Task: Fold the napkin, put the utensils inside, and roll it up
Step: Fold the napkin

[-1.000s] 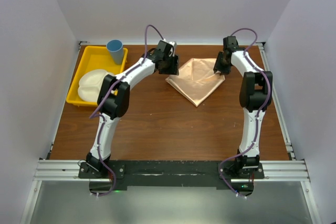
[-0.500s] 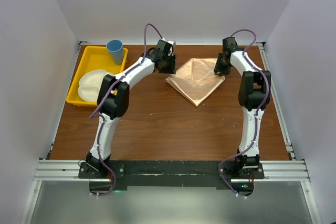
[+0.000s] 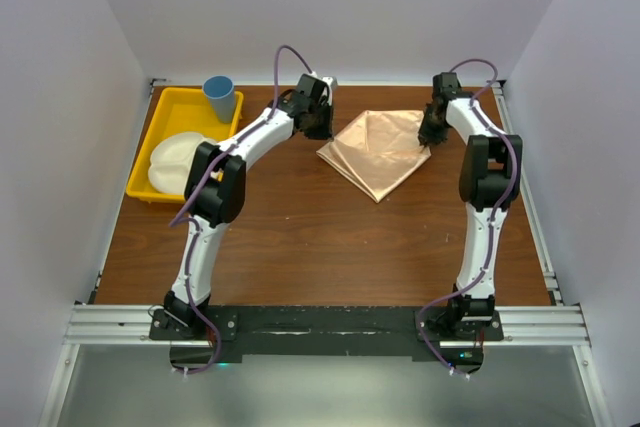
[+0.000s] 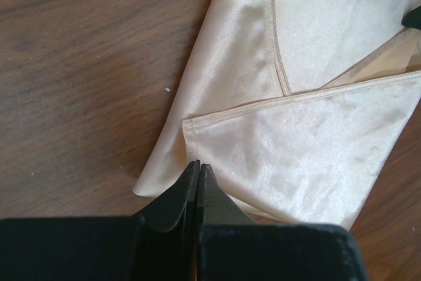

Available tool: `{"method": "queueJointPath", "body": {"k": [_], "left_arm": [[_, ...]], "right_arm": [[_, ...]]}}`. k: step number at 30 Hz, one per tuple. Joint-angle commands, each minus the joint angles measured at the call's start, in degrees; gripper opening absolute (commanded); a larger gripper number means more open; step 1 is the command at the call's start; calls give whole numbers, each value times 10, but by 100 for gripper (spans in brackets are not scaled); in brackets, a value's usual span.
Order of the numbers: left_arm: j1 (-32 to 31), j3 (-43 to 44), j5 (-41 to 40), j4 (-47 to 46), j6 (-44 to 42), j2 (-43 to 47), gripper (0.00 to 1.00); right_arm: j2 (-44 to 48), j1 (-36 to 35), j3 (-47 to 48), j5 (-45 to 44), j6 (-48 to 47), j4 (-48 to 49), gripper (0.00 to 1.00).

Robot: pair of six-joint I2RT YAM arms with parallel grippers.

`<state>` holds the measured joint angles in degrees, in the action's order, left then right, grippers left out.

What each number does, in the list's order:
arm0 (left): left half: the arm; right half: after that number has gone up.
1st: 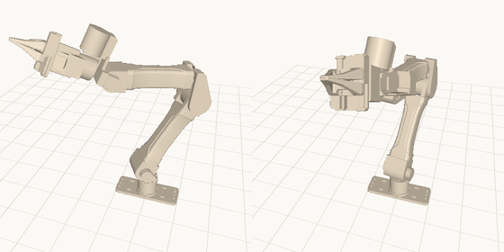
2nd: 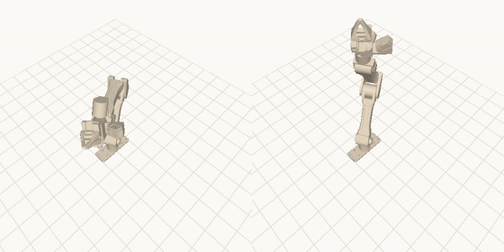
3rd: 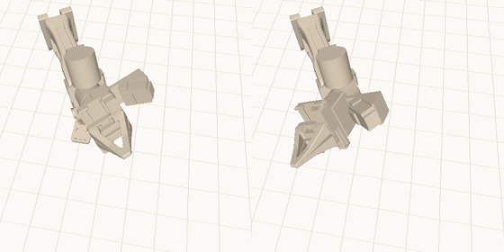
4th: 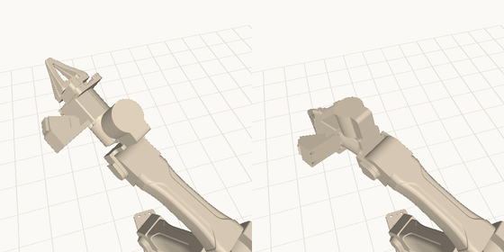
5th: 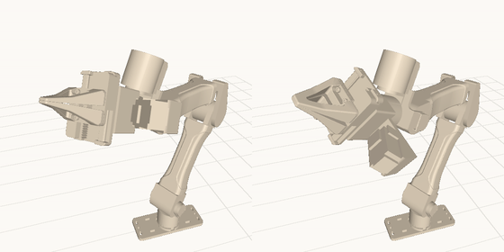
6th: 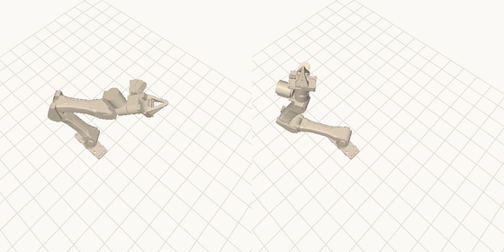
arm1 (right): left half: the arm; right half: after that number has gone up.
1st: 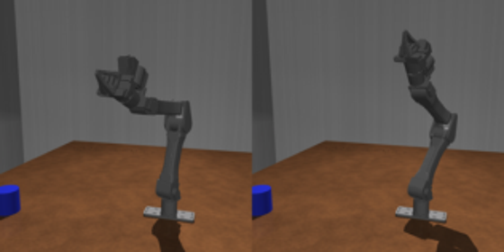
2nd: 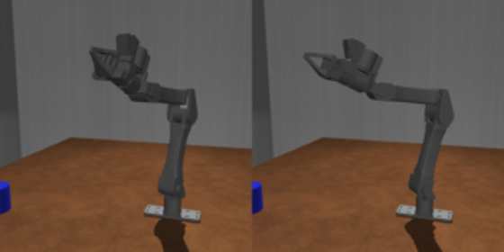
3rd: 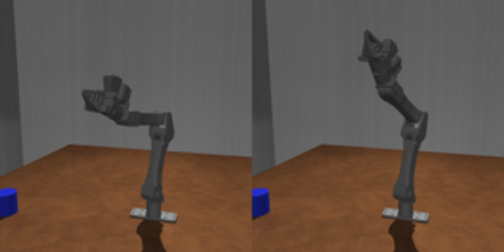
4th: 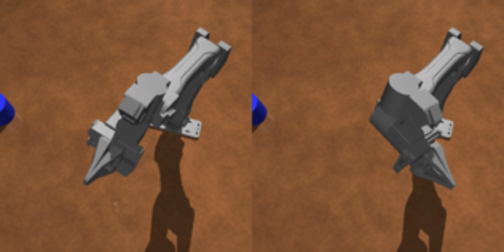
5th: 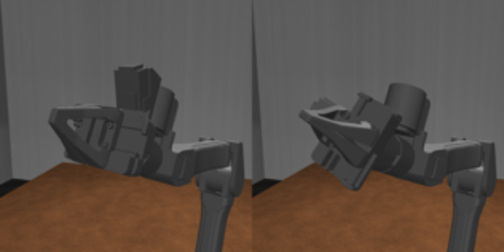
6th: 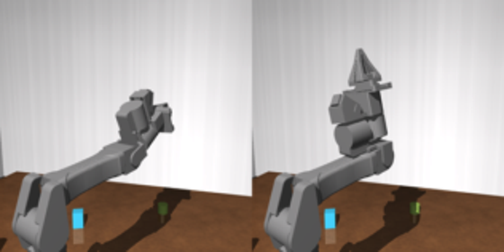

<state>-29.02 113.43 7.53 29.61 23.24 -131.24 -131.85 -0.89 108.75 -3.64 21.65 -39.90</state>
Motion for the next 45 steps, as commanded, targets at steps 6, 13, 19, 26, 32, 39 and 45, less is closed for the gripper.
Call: {"method": "queueJointPath", "body": {"k": [6, 13, 19, 26, 32, 39, 45], "left_arm": [[1, -9, 42, -43, 15, 55, 0], [-30, -8, -63, -12, 36, 65, 60], [-83, 18, -241, 53, 118, 50, 66], [-104, 136, -298, 152, 243, -35, 52], [-111, 160, -352, 184, 301, -54, 49], [-110, 177, -367, 193, 324, -73, 53], [-110, 185, -373, 188, 325, -88, 52]], "right_arm": [[77, 7, -47, -3, -16, -7, 25], [108, 7, -20, 6, -30, -18, 59], [147, -1, -27, 28, 3, -37, 64], [210, -51, -105, 46, 24, -28, 64], [275, -67, -181, 65, 51, -11, 63], [319, -68, -236, 75, 50, -2, 63], [328, -68, -253, 87, 50, 7, 63]]}}
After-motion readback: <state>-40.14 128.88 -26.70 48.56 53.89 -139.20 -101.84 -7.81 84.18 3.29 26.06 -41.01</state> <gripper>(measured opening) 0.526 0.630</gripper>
